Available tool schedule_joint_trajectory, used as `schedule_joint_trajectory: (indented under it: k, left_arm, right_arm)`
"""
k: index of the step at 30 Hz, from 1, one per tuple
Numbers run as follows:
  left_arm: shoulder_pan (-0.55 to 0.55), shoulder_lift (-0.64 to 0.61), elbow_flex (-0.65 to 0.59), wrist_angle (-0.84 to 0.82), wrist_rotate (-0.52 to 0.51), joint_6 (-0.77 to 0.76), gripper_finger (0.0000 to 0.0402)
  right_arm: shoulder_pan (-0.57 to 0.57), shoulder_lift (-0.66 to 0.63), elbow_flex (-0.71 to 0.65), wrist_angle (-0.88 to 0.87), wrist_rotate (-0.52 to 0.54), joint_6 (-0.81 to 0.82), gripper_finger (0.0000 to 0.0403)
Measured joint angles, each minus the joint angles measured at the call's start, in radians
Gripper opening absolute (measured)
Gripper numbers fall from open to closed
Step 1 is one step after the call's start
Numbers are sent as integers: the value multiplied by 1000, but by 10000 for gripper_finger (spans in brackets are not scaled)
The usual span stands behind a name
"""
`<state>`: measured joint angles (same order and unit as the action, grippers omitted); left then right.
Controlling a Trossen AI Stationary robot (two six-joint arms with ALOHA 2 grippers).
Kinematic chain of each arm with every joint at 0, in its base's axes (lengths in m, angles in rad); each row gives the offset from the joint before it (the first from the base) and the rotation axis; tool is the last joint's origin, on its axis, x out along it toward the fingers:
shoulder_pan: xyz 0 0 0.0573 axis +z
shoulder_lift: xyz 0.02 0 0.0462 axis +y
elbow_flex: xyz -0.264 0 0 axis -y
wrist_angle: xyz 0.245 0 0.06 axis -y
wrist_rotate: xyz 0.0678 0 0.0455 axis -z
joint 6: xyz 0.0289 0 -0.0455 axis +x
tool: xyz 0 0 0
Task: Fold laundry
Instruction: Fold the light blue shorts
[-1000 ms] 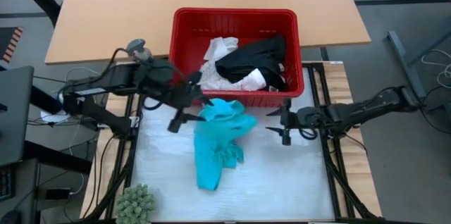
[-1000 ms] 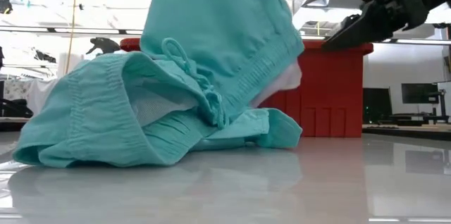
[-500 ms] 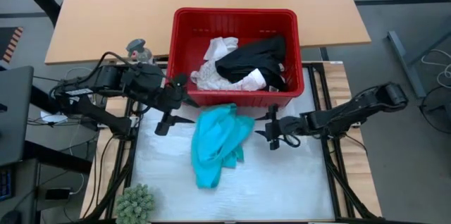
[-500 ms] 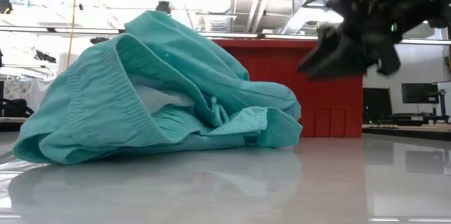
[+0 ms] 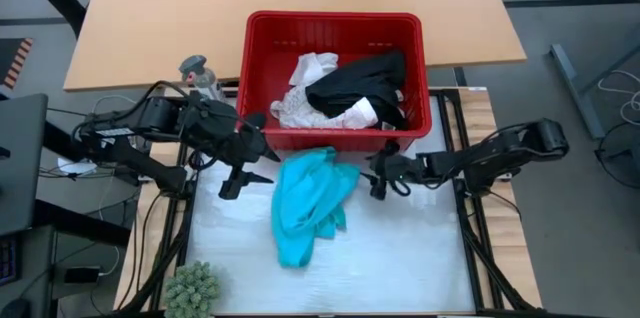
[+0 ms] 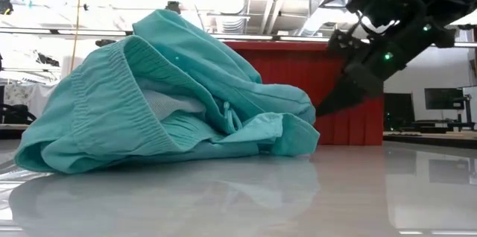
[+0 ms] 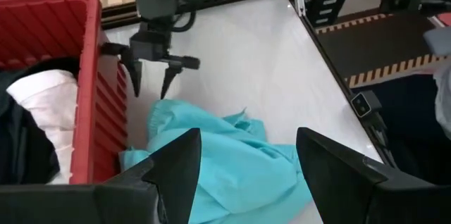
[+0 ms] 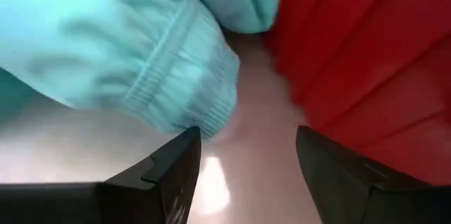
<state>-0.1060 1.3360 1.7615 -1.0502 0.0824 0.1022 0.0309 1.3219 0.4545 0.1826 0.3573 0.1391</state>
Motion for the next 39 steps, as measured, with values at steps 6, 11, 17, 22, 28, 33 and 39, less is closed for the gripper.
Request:
schedule_joint_trajectory:
  k: [6, 11, 17, 22, 28, 33, 39]
  left_arm:
    - [0, -1, 0, 1, 0, -22, 224]
    - [0, -1, 0, 1, 0, -38, 224]
    - [0, -1, 0, 1, 1, -37, 224]
    - [0, -1, 0, 1, 0, -32, 224]
    - [0, -1, 0, 1, 0, -36, 224]
    - [0, -1, 0, 1, 0, -37, 224]
    - [0, -1, 0, 1, 0, -34, 224]
  right_arm:
    - [-81, -83, 0, -14, -289, 160, 260]
    - [-133, -130, 0, -23, -401, 316, 260]
    - [-169, -113, -11, -77, -412, 491, 260]
    - [-172, -92, -56, 61, -416, 519, 260]
    - [-171, -92, -73, 112, -436, 524, 260]
    - [-145, -90, -73, 121, -404, 604, 260]
    - [-70, -91, -73, 120, -356, 649, 260]
